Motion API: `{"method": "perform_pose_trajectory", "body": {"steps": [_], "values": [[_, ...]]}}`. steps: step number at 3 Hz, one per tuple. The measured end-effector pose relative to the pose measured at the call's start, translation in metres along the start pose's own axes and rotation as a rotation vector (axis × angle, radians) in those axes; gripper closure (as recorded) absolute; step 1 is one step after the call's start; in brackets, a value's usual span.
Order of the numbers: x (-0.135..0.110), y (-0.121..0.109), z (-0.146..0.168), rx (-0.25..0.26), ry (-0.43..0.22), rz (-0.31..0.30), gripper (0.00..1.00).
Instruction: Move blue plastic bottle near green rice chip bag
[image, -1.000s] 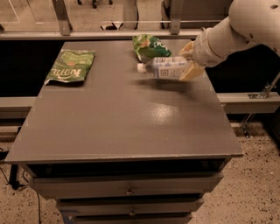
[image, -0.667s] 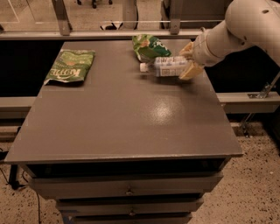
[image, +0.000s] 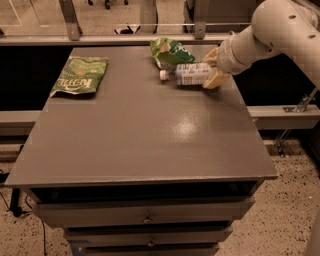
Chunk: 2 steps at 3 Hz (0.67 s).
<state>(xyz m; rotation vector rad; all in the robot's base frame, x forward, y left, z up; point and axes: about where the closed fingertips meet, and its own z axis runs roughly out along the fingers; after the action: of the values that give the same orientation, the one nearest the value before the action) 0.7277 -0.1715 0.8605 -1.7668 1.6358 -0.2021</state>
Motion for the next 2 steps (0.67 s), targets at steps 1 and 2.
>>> {"method": "perform_pose_trajectory", "body": {"steps": [1,2], "values": [[0.0007,-0.0054,0.0018,-0.001,-0.004,-0.005,0.36],[-0.0014,-0.0080,0.0018,-0.009,-0.014,-0.010,0.12]]}}
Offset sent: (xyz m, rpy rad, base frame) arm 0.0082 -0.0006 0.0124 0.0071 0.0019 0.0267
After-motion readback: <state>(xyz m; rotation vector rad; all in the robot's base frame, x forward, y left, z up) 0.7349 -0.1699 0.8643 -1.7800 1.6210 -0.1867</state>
